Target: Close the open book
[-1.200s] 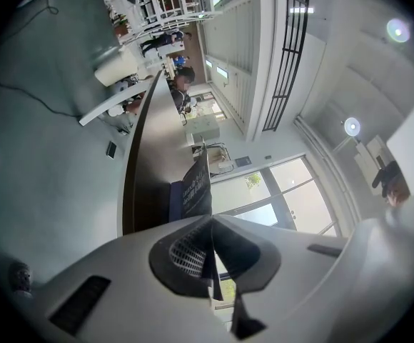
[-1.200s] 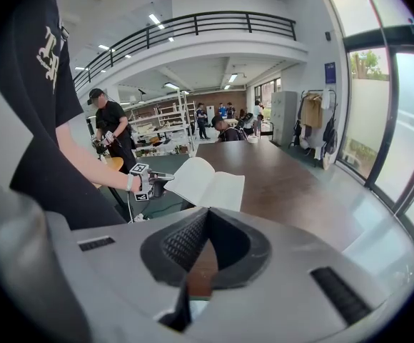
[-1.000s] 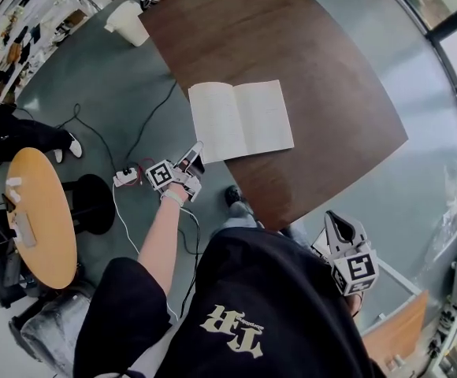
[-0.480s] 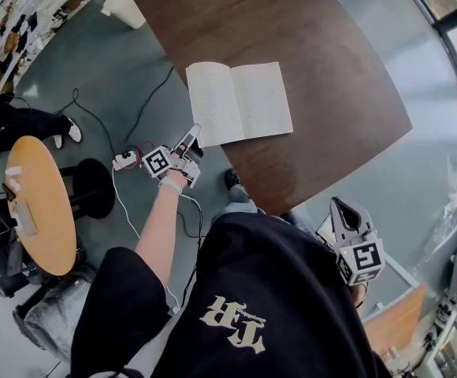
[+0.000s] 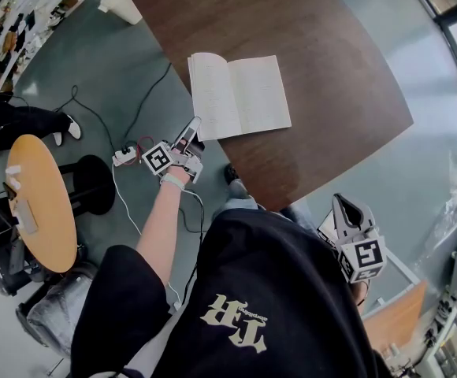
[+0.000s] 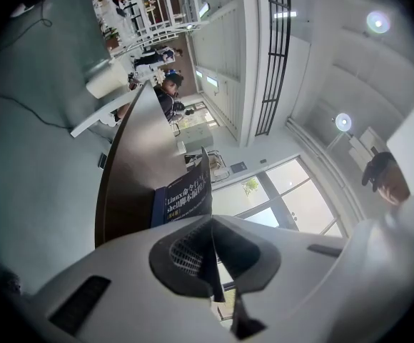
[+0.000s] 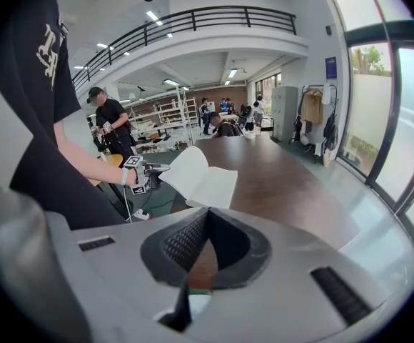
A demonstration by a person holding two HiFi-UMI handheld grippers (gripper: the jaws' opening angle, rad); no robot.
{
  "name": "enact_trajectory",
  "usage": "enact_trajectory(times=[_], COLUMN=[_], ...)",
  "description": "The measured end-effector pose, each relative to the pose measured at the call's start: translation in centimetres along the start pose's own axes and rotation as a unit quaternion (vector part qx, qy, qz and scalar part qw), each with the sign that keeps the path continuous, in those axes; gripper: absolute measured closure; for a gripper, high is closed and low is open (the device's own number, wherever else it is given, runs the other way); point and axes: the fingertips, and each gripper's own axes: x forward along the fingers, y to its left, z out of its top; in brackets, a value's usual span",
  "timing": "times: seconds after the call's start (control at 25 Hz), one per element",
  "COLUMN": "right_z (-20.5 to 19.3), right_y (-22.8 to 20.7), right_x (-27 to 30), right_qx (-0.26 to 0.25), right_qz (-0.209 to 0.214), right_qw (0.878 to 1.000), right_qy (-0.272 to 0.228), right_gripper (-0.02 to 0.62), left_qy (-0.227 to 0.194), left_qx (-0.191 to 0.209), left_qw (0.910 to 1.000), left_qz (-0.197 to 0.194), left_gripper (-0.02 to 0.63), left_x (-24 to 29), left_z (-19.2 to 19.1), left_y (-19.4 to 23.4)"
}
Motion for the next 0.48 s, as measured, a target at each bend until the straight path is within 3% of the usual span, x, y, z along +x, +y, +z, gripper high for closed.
enact_trajectory(times=[0.48], right_z=[-0.9], right_y=[-0.4], right_x=[-0.7], right_qx=[0.005], right_qz=[-0.005], right_qw=[1.000], right_qy=[-0.012], right_gripper=[0.607], left_qy=[0.018], left_qx=[0.008], left_qw=[0.9997], left_qz=[-0.014], left_gripper=[0.595], left_x=[2.0], left_z=[-0.9], left_y=[-1.6])
